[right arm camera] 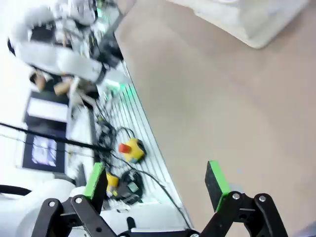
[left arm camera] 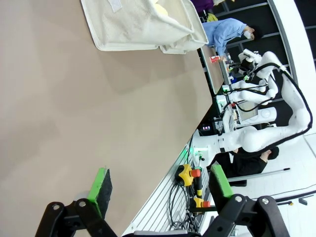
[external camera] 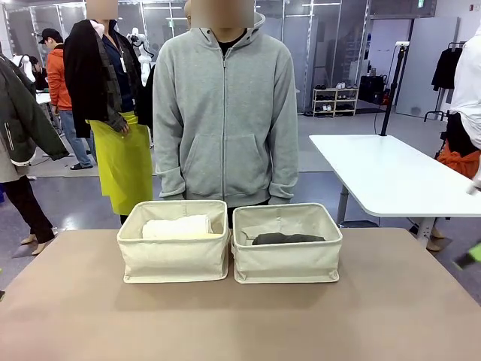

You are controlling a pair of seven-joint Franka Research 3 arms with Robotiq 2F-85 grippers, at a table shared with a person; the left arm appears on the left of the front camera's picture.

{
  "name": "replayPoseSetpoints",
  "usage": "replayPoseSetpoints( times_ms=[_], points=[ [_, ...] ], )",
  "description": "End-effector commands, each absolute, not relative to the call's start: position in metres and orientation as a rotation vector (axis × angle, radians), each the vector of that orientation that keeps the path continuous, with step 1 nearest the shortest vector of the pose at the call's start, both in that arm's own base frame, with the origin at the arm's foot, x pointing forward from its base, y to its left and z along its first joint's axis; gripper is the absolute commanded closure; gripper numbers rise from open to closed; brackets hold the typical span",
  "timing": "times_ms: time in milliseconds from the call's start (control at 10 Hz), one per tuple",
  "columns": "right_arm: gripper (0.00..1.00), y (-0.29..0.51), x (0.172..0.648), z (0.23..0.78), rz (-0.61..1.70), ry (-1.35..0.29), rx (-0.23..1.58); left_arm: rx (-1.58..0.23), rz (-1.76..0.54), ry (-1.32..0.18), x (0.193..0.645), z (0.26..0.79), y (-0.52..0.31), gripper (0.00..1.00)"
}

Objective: Divide the towels into two baskets.
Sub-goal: Pick up one hotel-folded towel from the bottom of the table and place it in the Fabric basket indicated by the person.

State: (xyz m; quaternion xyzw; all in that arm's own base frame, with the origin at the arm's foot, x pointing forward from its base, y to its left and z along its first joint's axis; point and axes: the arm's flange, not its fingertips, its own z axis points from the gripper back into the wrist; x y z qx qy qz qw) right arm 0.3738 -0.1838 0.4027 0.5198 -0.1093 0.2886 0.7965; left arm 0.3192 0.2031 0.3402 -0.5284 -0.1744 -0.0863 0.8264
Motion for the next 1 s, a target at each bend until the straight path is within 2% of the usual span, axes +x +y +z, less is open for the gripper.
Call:
replayPoseSetpoints(
  times_ms=[0, 300, 500, 600, 900],
  points=[
    [0.00, -0.242, 0.349, 0.383, 0.381, -0.361, 1.237, -1.128, -0.182, -0.383, 0.316, 0.341, 0.203, 0.00],
    [0.00, -0.290, 0.276, 0.357, 0.154, -0.446, 1.289, -1.128, -0.182, -0.383, 0.316, 0.341, 0.203, 0.00],
    [0.00, -0.292, 0.278, 0.350, 0.129, -0.411, 1.245, -1.128, -0.182, -0.383, 0.316, 0.341, 0.203, 0.00],
    [0.00, -0.306, 0.263, 0.346, 0.154, -0.414, 1.267, -1.128, -0.182, -0.383, 0.316, 0.341, 0.203, 0.00],
    [0.00, -0.306, 0.263, 0.346, 0.154, -0.414, 1.267, -1.128, -0.182, -0.383, 0.316, 0.341, 0.203, 0.00]
  ],
)
